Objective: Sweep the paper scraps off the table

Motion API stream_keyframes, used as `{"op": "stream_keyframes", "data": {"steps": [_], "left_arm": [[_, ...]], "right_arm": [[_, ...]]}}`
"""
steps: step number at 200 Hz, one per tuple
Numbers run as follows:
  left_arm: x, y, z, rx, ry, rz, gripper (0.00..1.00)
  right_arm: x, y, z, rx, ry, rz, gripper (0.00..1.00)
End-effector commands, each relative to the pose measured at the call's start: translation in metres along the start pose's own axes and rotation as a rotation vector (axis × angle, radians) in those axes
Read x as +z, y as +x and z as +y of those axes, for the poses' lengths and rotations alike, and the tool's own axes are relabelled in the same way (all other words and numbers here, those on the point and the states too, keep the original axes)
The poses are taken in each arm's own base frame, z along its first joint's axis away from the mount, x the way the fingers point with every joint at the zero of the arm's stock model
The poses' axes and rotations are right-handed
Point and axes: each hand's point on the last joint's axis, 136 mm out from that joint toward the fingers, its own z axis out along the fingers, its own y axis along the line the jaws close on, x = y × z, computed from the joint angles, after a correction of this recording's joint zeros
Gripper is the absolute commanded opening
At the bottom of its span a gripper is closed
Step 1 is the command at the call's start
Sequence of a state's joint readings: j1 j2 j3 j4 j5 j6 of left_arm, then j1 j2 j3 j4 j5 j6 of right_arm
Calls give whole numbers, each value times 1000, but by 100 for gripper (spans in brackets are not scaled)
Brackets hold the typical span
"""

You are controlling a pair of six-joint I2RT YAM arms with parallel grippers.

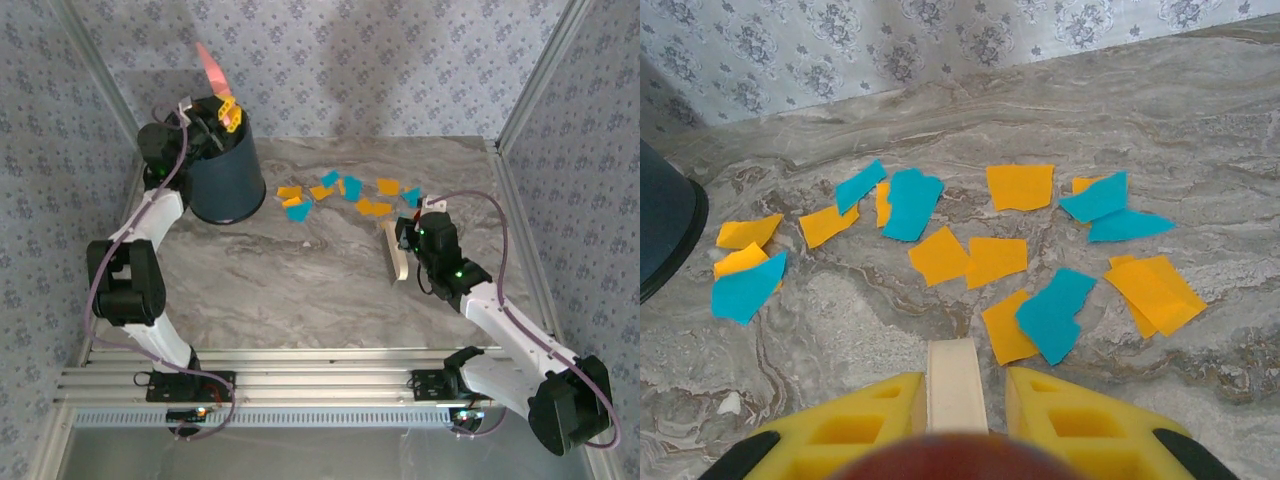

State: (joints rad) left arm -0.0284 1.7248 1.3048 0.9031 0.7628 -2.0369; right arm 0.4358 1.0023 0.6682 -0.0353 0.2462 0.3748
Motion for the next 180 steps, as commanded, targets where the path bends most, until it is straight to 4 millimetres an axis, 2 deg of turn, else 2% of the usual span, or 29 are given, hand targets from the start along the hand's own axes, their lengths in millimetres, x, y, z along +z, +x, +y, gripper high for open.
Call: {"op": "stream_keyframes", "data": {"steps": [1, 16, 42, 79, 154, 180], "left_arm": [[0, 3, -21, 26, 116, -4, 0], [-1, 2, -25, 15, 154, -6, 0], [-1, -3, -17, -8, 150, -18, 0], [1, -1, -16, 2, 139, 1, 0], [-5, 15, 16, 211, -149, 63, 0], [-15, 23, 33, 324, -320, 85, 0]], "right_arm": [[-6, -17, 1, 20, -4, -40, 0], [-7, -15, 0, 19, 0, -38, 0], [-8, -16, -1, 21, 2, -41, 0], [-8, -16, -1, 22, 1, -42, 0], [-10, -15, 0, 20, -13, -46, 0], [-10, -14, -1, 19, -10, -45, 0]]}}
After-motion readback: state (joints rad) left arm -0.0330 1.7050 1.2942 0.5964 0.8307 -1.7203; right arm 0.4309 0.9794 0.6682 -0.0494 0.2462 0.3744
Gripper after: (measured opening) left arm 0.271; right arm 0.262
